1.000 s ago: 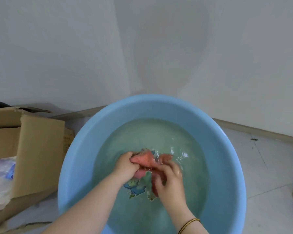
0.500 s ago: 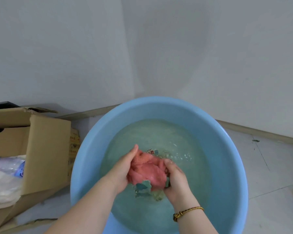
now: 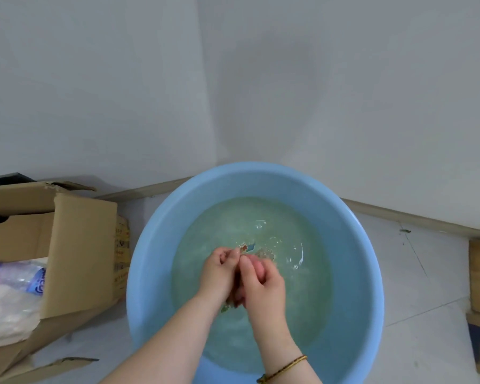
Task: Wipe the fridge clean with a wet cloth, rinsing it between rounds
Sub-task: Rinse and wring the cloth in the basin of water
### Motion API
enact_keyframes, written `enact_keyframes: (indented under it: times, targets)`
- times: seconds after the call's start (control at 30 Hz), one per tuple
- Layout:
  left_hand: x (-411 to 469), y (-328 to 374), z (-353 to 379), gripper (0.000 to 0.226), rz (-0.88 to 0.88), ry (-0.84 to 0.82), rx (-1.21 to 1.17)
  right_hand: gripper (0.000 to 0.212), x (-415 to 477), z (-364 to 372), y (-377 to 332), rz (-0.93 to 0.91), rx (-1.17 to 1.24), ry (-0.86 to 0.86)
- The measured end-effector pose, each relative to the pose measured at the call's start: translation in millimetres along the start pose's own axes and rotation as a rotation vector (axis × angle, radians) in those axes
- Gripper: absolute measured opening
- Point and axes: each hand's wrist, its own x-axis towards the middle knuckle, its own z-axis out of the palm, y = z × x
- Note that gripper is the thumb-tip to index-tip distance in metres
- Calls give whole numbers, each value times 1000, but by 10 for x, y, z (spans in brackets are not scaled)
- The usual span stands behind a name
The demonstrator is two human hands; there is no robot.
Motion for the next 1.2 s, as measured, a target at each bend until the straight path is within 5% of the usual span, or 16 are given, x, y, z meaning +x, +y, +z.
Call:
enact_keyframes:
  times: [0.17,0.33,0.5,0.6,0.7,0.8,0.97,1.1,1.2]
  targets:
    - [-188,121,171,41,127,20,122,47,245,35,-202,-58,-222,98]
    - [4,138,113,47,12,2,-43,48,-18,115,-110,-115,-243,30]
    - [-229,98,248,40,-114,-205,-14,46,375,-94,-67,106,-123,168]
    - [-80,109,222,30,-146,-175,-95,44,437,-202,10,207,-4,223]
    - [101,44,48,23,-118,-163,97,33,417,-357,128,220,18,121]
    - [204,-141,-54,22,-92,-145,302,10,391,-422,203,154,-159,-53]
    - [365,-367,-159,14,-72,121,450,7,486,-369,452,154,-628,-33]
    - [412,-467,-205,19,-133,162,280,5,512,-362,557,206,-553,-11]
    - [359,-385,-206,11,-280,52,-108,6,482,-360,491,318,-207,44]
